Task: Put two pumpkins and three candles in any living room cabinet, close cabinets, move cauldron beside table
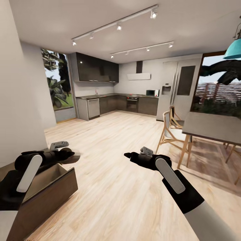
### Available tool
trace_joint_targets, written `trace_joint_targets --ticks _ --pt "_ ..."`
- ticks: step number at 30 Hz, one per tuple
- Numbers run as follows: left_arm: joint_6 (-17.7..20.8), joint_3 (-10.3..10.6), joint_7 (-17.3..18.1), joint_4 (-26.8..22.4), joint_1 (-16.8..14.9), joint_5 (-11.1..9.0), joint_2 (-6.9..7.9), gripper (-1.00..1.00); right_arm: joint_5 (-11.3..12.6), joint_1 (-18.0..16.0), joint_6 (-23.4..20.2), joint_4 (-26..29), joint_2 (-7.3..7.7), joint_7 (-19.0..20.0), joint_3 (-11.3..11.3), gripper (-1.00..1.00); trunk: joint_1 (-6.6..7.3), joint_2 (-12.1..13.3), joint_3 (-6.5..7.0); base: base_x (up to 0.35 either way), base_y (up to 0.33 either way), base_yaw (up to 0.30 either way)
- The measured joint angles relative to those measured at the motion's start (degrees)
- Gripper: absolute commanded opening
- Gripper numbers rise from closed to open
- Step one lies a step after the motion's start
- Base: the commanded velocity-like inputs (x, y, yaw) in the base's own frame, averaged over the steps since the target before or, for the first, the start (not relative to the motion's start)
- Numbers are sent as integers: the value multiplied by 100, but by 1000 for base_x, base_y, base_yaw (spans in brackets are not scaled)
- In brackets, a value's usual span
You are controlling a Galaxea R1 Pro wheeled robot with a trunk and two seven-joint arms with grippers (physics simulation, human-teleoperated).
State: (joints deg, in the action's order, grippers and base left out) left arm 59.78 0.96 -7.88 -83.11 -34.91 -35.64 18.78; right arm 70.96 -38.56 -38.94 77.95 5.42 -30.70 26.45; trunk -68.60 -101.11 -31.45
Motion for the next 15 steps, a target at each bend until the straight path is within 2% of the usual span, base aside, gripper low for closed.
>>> trace_joint_targets --ticks 6,15 --pt "1 0 11 -8 0 0 0 -100 -7 -2 -3 0 -4 1 0 100 -1 0 24 114 -119 275" --pt "2 0 21 -28 0 4 0 -100 -8 -3 -3 0 -10 0 5 100 -2 0 63 12 -19 273"
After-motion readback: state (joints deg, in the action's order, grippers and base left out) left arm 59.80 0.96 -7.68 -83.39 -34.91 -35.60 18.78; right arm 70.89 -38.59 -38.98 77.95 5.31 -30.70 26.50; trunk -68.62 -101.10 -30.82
